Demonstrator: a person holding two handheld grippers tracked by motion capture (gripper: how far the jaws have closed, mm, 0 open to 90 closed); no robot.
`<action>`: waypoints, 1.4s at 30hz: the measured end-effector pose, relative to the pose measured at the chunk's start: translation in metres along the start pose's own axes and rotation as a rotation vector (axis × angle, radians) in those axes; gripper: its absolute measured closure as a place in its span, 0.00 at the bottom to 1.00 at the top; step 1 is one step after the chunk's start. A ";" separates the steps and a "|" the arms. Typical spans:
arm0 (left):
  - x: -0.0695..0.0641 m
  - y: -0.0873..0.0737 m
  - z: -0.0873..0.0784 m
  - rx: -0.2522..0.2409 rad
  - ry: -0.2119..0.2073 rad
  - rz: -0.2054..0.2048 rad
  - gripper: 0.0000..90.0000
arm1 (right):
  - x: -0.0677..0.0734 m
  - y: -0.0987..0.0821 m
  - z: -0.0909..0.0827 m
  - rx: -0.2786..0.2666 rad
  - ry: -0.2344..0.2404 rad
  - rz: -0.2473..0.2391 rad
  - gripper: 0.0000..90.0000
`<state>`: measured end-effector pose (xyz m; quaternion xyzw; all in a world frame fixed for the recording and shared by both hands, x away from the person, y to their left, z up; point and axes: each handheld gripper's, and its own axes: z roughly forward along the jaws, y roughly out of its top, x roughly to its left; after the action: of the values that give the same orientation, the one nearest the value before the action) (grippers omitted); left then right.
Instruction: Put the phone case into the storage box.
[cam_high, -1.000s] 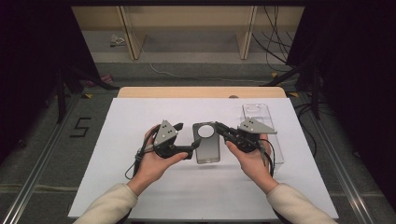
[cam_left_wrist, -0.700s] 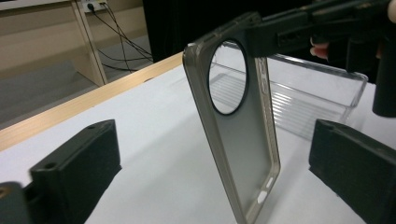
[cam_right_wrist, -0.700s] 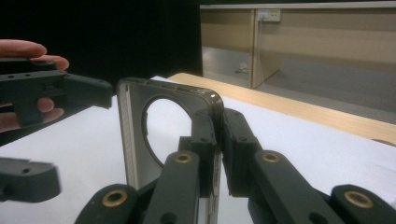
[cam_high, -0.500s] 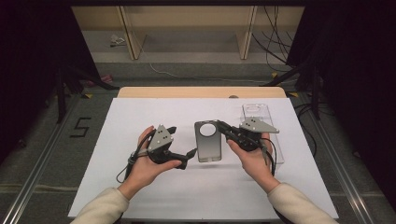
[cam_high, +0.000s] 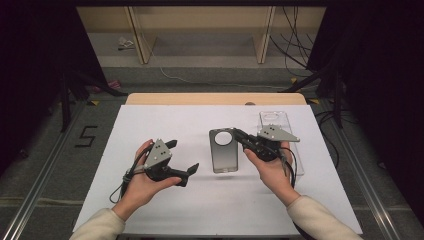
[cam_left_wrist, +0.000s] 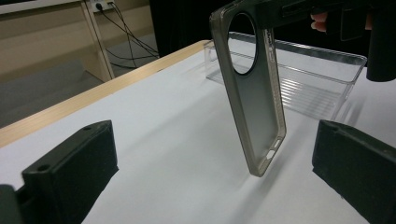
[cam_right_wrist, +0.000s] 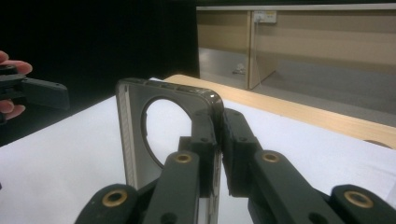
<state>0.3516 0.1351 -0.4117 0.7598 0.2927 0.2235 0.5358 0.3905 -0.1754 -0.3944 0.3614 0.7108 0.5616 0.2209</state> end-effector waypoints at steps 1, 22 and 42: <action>0.000 0.000 0.000 0.000 0.000 0.000 0.00 | 0.000 0.000 0.000 0.000 0.000 0.000 0.94; 0.010 -0.010 -0.013 0.006 0.031 -0.004 0.00 | -0.007 0.006 -0.004 -0.020 -0.025 -0.001 0.94; 0.014 -0.015 -0.019 0.014 0.035 -0.009 0.00 | -0.014 0.013 -0.009 -0.043 -0.050 0.007 0.94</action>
<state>0.3466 0.1612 -0.4194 0.7581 0.3069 0.2322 0.5265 0.3965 -0.1906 -0.3804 0.3730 0.6916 0.5682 0.2442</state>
